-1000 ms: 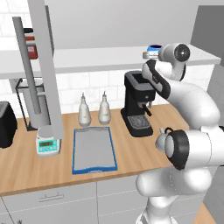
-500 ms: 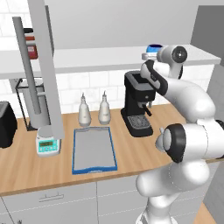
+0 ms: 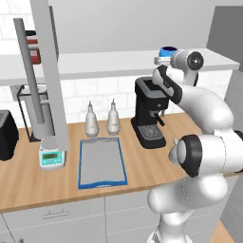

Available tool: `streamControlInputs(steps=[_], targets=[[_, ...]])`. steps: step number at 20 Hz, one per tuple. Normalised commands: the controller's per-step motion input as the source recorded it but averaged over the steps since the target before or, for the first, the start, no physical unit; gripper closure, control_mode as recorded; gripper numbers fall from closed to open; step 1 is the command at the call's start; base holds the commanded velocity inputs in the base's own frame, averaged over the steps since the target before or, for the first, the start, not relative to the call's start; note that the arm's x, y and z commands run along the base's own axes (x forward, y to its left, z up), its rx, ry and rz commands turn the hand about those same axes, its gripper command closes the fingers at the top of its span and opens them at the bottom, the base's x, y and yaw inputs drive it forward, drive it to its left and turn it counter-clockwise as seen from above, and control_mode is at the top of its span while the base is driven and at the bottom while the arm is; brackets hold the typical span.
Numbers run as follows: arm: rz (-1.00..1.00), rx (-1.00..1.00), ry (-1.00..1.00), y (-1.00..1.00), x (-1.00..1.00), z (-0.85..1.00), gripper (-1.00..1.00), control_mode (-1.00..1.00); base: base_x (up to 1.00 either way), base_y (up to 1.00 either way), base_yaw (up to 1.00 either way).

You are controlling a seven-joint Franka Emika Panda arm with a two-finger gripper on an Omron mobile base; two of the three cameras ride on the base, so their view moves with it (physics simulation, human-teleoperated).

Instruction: Pick the kettle from the counter and place it on the tray. Then pick the mug from the cabinet and place it on the tray. Then close the cabinet doors.

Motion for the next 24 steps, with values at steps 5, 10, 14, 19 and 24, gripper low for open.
streamControlInputs(steps=[5, 10, 14, 19, 24], targets=[[0.0, 0.0, -0.09, 0.0, -0.2, 0.0, 1.0, -1.0, 0.0, 0.0, 0.0], [0.0, 0.0, -0.03, 0.0, -0.17, 0.0, 1.0, -1.0, 0.0, 0.0, 0.0], [0.0, 0.0, 0.0, 0.01, -0.17, 0.0, 1.0, -1.0, 0.0, 0.0, 0.0], [0.0, 0.0, -0.01, 0.03, -0.29, 0.0, 1.0, -1.0, 0.0, 0.0, 0.0], [0.0, 0.0, -0.02, 0.05, -0.42, 0.0, 1.0, -1.0, 0.0, 0.0, 0.0]])
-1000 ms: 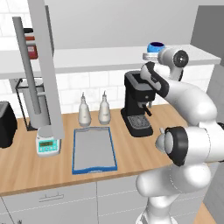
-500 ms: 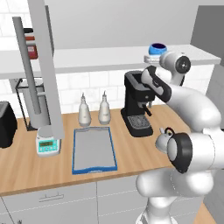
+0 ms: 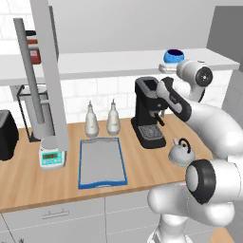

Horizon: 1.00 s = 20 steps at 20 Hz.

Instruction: Pick the kettle from the counter and place it on the tray. Then pick the mug from the cabinet and place it on the tray. Then close the cabinet doors.

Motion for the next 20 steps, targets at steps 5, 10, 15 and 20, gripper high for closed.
streamControlInputs(steps=[5, 10, 15, 20], targets=[[0.0, 0.0, 0.0, 0.08, -0.42, -0.01, 1.0, -1.0, 0.0, 0.0, 0.0], [0.0, -0.03, -0.09, 0.13, -0.48, -0.06, 1.0, -1.0, 0.0, 0.0, 0.0], [0.0, 0.0, -0.01, 0.2, -0.7, -0.11, 1.0, -1.0, 0.0, 0.0, 0.0], [0.0, 0.0, -0.01, 0.39, -0.74, -0.06, 1.0, -1.0, 0.0, 0.0, 0.0]])
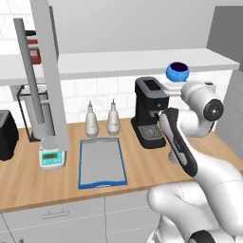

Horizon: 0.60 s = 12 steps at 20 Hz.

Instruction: Pick the kettle from the counter and place it on the tray. Then pick the mug from the cabinet and place it on the tray. Then close the cabinet doors.

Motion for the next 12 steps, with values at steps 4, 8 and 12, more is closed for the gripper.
streamControlInputs(steps=[4, 8, 12], targets=[[0.0, 0.0, 0.06, 0.63, -0.5, -0.2, 1.0, -1.0, 0.0, 0.0, 0.0], [0.0, 0.0, 0.17, 0.82, -0.2, -0.34, 1.0, -1.0, 0.0, 0.0, 0.0], [0.0, 0.0, 0.19, 0.99, 0.0, -0.34, 1.0, -1.0, 0.0, 0.0, 0.0]])
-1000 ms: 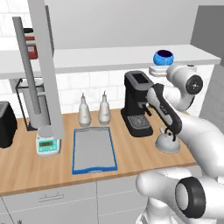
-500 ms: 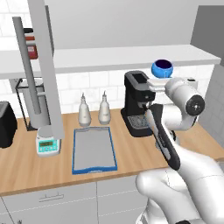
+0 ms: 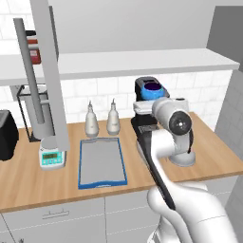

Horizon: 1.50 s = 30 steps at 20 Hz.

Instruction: Pick the kettle from the counter and place it on the tray. Then pick the mug from the cabinet and place it on the tray. Then close the cabinet doors.

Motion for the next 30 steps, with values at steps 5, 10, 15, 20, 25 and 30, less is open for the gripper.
streamControlInputs(steps=[5, 10, 15, 20, 25, 30], targets=[[-0.03, 0.01, 0.2, 0.92, 0.0, -0.37, 1.0, -1.0, 0.0, 0.0, 0.0], [-0.03, 0.06, 0.11, 0.71, -0.05, -0.44, 1.0, -1.0, 0.0, 0.0, 0.0], [-0.07, 0.06, 0.02, 0.53, -0.2, -0.48, 1.0, -1.0, 0.0, 0.0, 0.0], [-0.08, 0.06, 0.0, 0.46, -0.4, -0.51, 1.0, -1.0, 0.0, 0.0, 0.0], [-0.1, 0.06, 0.0, 0.47, -0.4, -0.5, 1.0, -1.0, 0.0, 0.0, 0.0], [-0.14, 0.07, 0.0, 0.37, -0.32, -0.4, 1.0, -1.0, 0.0, 0.0, 0.0]])
